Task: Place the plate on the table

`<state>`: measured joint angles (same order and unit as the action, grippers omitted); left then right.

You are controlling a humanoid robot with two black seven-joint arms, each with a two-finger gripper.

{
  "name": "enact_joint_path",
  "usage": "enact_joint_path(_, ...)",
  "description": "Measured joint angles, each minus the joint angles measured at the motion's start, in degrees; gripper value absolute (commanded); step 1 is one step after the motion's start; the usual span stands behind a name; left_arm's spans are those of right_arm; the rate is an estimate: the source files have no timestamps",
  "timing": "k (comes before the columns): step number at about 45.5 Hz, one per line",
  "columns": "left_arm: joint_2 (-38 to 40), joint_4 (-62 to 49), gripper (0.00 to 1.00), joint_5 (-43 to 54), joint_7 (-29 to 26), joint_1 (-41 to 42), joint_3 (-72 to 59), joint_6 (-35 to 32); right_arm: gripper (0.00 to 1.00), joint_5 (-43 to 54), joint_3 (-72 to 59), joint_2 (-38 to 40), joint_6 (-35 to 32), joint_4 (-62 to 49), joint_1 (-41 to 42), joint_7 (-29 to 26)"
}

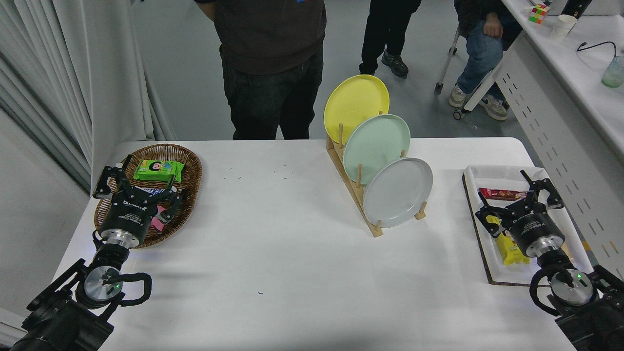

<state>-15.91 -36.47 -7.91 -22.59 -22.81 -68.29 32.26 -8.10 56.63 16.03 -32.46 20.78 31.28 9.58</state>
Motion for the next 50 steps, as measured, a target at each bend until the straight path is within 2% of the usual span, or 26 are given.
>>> enact_joint_path(32,0.0,0.0,0.98,0.0,0.0,0.0,0.0,0.0,1.00,0.1,-1.1,0.2,0.2,0.8,1.6,-0.2)
enact_joint_path(43,0.0,0.0,0.98,0.0,0.0,0.0,0.0,0.0,1.00,-0.9,-8.1,3.7,0.6,4.1,2.1,-0.4)
enact_joint_path(50,0.0,0.0,0.98,0.0,0.0,0.0,0.0,0.0,1.00,-6.1,-13.7,7.0,1.0,8.5,2.2,-0.5)
